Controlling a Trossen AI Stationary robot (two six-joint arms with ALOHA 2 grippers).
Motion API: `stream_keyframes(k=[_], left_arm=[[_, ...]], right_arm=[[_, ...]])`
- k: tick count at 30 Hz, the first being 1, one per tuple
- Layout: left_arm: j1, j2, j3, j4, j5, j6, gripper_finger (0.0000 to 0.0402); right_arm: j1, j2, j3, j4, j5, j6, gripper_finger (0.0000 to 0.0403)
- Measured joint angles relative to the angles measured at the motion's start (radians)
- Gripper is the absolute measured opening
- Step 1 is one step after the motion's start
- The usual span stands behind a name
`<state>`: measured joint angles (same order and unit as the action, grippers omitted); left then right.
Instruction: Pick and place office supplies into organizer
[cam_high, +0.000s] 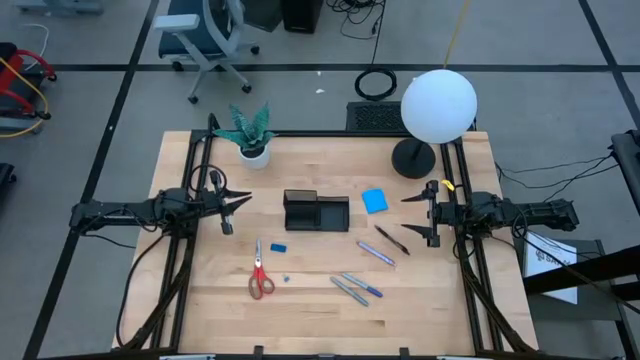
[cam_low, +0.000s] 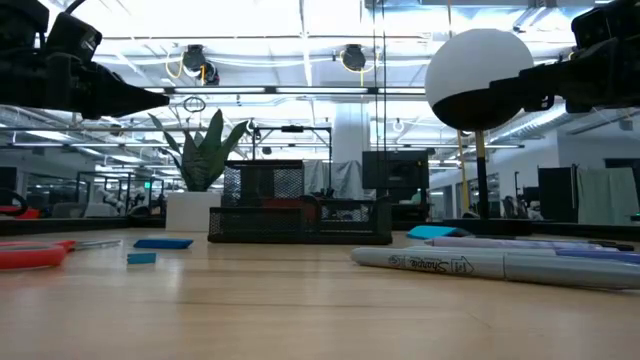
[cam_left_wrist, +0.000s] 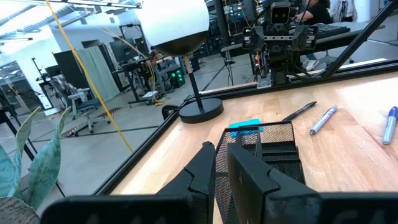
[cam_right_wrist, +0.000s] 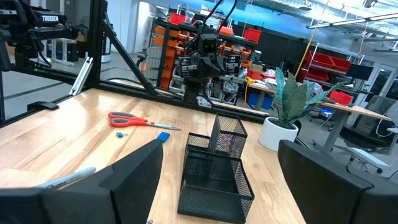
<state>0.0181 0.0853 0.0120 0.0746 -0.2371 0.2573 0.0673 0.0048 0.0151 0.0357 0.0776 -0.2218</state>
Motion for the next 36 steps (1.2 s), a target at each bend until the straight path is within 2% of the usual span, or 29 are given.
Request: stream_keyframes(k=[29, 36], left_arm=[[0.000, 0.000, 0.000, 0.000, 0.000, 0.000, 0.0051], [0.000, 0.000, 0.000, 0.000, 0.000, 0.000, 0.0051]], right_arm=[[0.000, 0.000, 0.000, 0.003, 0.000, 0.000, 0.0309], [0.000, 0.000, 0.000, 0.079, 0.003, 0.000, 0.0309]])
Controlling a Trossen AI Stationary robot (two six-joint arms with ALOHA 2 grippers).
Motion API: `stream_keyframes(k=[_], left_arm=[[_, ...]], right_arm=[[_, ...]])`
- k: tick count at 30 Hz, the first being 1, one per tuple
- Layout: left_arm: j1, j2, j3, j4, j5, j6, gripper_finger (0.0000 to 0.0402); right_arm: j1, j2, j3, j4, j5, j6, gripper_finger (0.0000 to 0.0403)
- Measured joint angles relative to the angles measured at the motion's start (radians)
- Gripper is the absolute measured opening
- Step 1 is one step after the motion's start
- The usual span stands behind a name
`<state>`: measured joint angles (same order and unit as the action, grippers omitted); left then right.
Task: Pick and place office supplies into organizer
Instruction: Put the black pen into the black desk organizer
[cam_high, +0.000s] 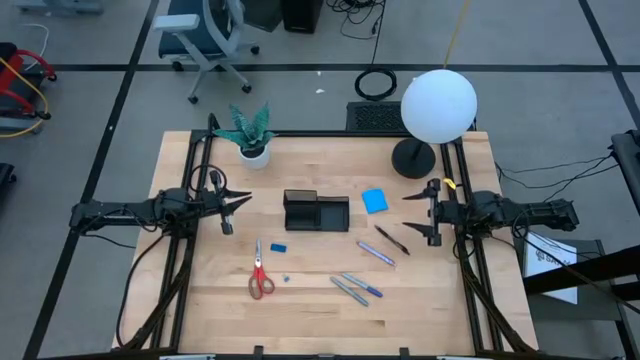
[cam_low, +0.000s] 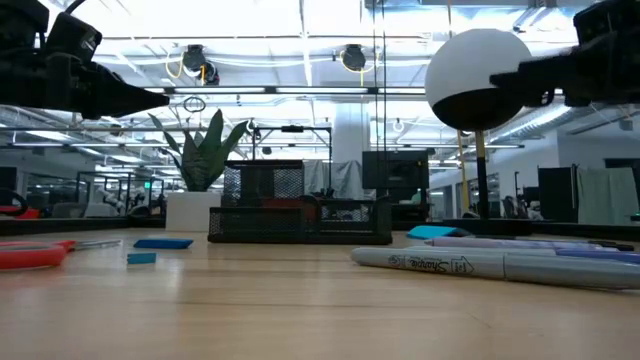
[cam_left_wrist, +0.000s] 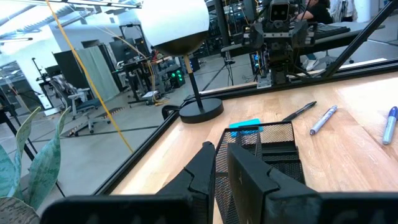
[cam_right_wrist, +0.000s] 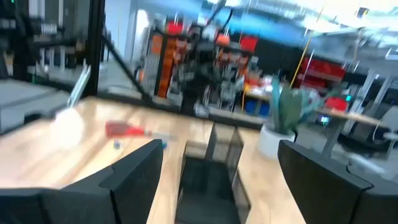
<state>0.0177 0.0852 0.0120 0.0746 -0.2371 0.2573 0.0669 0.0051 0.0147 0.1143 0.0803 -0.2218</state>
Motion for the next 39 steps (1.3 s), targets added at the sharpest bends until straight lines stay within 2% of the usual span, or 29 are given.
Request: stream_keyframes(k=[7, 11, 17, 23, 35, 39], left_arm=[[0.000, 0.000, 0.000, 0.000, 0.000, 0.000, 0.0051], [0.000, 0.000, 0.000, 0.000, 0.000, 0.000, 0.0051], [0.000, 0.000, 0.000, 0.000, 0.000, 0.000, 0.0051], [0.000, 0.000, 0.000, 0.000, 0.000, 0.000, 0.0051], [0.000, 0.000, 0.000, 0.000, 0.000, 0.000, 0.0051], [0.000, 0.000, 0.000, 0.000, 0.000, 0.000, 0.0051]], right_arm=[[0.000, 0.000, -0.001, 0.218, 0.056, 0.003, 0.0309], [0.000, 0.000, -0.001, 0.282, 0.089, 0.018, 0.0309], [0.000, 0.000, -0.001, 0.379, 0.214, 0.102, 0.0309], [0.000, 0.000, -0.001, 0.399, 0.211, 0.234, 0.0309], [0.000, 0.000, -0.001, 0.384, 0.204, 0.245, 0.0309], [0.000, 0.000, -0.001, 0.410, 0.204, 0.326, 0.0309]])
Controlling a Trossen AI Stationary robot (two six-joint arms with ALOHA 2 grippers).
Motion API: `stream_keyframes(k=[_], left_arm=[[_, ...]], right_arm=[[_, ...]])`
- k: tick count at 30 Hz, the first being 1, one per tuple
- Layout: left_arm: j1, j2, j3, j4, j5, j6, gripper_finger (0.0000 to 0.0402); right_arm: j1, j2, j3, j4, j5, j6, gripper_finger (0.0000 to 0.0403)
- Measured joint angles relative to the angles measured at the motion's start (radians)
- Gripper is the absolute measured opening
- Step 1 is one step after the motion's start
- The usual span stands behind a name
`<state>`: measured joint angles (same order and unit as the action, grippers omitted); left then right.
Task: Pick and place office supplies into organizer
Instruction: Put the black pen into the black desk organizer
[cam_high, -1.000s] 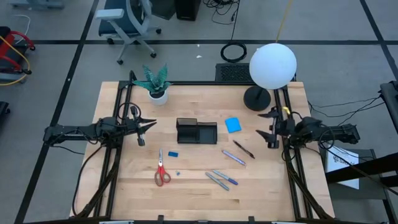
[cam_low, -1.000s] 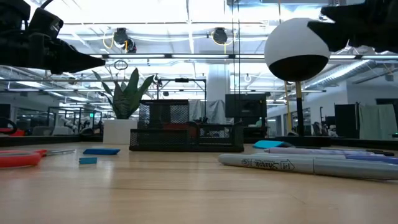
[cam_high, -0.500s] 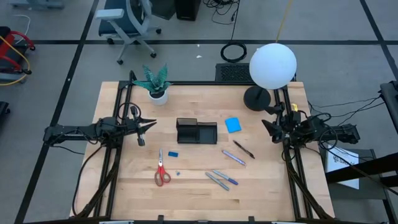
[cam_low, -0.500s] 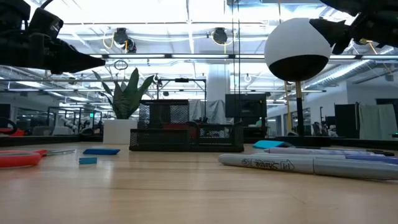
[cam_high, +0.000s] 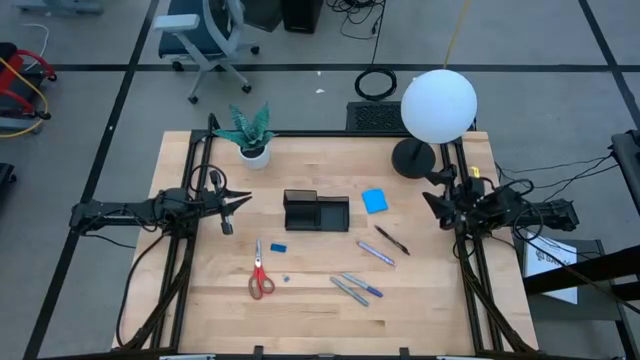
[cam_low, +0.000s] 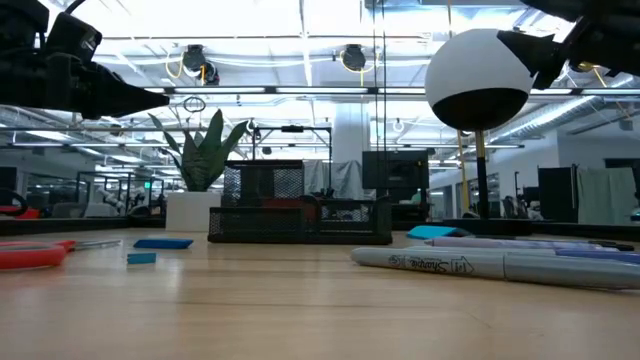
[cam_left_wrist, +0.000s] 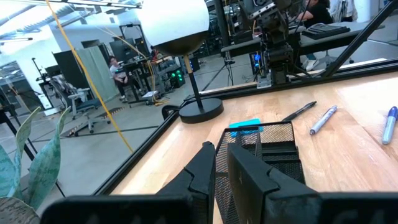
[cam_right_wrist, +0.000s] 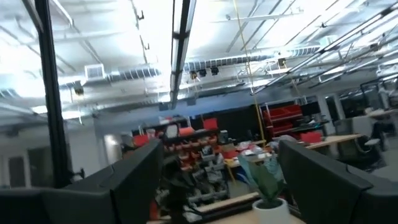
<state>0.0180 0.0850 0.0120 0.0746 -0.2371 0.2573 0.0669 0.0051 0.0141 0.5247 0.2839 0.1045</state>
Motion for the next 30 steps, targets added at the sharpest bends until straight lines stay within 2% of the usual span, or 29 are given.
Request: stream_keyframes(k=[2, 7, 13, 17, 21, 30], left_arm=[[0.000, 0.000, 0.000, 0.000, 0.000, 0.000, 0.0051], [0.000, 0.000, 0.000, 0.000, 0.000, 0.000, 0.0051], [0.000, 0.000, 0.000, 0.000, 0.000, 0.000, 0.0051], [0.000, 0.000, 0.000, 0.000, 0.000, 0.000, 0.0051], [0.000, 0.000, 0.000, 0.000, 0.000, 0.000, 0.0051], [0.000, 0.000, 0.000, 0.000, 0.000, 0.000, 0.0051]], right_arm=[[0.000, 0.000, 0.000, 0.019, -0.006, 0.014, 0.0309], [0.000, 0.000, 0.003, 0.102, -0.149, 0.015, 0.0309], [0.000, 0.051, 0.083, 0.125, -0.224, -0.011, 0.0308], [0.000, 0.144, 0.194, 0.148, -0.240, -0.072, 0.0308], [0.000, 0.271, 0.334, 0.086, -0.241, -0.116, 0.0308], [0.001, 0.543, 0.778, -0.285, -0.259, -0.148, 0.0308]])
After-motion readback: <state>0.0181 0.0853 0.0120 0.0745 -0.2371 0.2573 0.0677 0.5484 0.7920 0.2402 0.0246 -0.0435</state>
